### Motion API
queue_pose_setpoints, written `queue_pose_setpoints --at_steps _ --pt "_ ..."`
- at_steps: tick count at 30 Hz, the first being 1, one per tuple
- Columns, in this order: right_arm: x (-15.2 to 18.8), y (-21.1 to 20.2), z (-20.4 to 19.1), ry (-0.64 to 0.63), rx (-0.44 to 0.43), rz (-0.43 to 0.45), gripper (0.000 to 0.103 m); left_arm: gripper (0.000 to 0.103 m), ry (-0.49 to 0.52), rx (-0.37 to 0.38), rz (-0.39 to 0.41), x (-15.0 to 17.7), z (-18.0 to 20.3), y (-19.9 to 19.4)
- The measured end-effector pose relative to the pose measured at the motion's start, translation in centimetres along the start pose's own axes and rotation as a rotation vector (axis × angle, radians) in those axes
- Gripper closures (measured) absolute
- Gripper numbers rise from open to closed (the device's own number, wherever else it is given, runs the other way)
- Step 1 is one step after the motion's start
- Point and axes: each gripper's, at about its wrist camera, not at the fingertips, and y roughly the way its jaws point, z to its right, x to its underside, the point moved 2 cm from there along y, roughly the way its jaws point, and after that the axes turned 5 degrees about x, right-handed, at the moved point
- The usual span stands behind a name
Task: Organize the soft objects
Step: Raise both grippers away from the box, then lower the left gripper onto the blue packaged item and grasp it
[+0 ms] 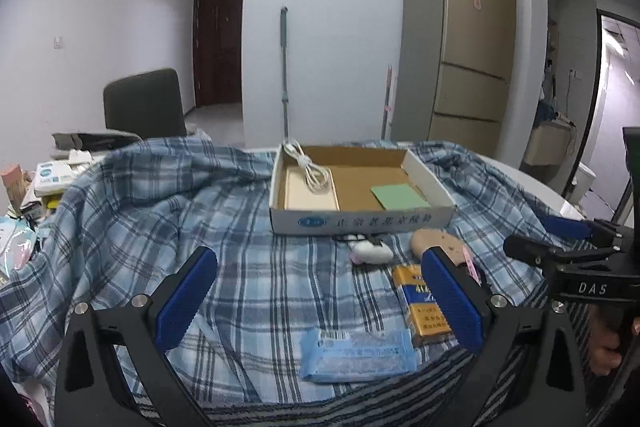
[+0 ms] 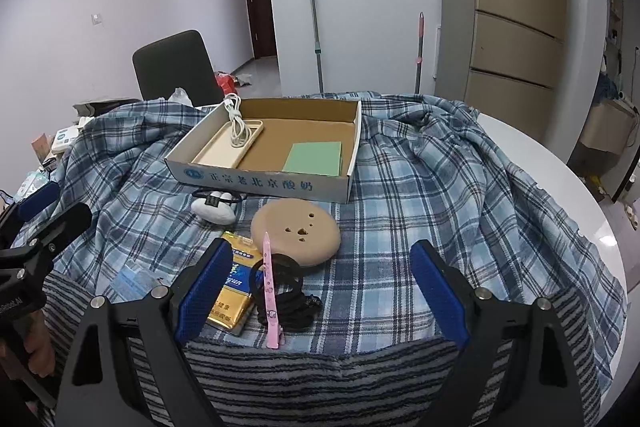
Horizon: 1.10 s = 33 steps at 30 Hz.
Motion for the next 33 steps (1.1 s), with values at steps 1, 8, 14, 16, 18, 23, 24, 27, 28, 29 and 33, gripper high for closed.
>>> queue_pose_setpoints --at_steps 1,8,14,16,18,23,24,27,28,29,33 --pt "0.0 0.0 0.0 -0.002 0.003 -0.001 0.013 0.0 0.0 0.002 -0.012 0.0 0.0 0.2" --pt "-0.1 0.2 -0.2 -0.011 0.015 -0.006 0.013 0.0 0.001 0.074 -0.248 1.8 1.2 2.6" --pt "0.1 0.4 0.0 -0.009 0.009 -0.015 0.013 0.0 0.013 0.065 -0.375 3.5 1.6 4.6" --pt "0.3 0.6 0.1 -0.005 0.009 -0.019 0.013 0.0 0.001 0.066 -0.421 4.1 1.4 5.3" --pt "0.5 0.8 0.3 0.001 0.008 -0.025 0.013 0.0 0.003 0.072 -0.45 4.5 1.4 5.8" --pt "0.7 1.3 0.4 0.002 0.002 -0.042 0.013 0.0 0.016 0.071 -0.485 5.1 1.6 6.4" --pt "0.7 1.3 0.4 0.002 0.003 -0.04 0.013 0.0 0.009 0.073 -0.498 5.2 1.5 6.6" --pt "0.8 1.4 0.4 0.003 0.001 -0.043 0.013 0.001 -0.035 0.097 -0.539 5.5 0.8 7.4" --pt "0.8 1.4 0.5 0.004 -0.002 -0.046 0.013 0.001 -0.043 0.101 -0.542 5.5 0.7 7.6" --pt "0.9 1.5 0.5 0.004 -0.004 -0.049 0.013 0.001 -0.05 0.103 -0.543 5.5 0.6 7.6" --pt "0.9 1.6 0.5 0.005 -0.007 -0.054 0.013 0.001 -0.005 0.098 -0.531 5.6 1.4 7.4"
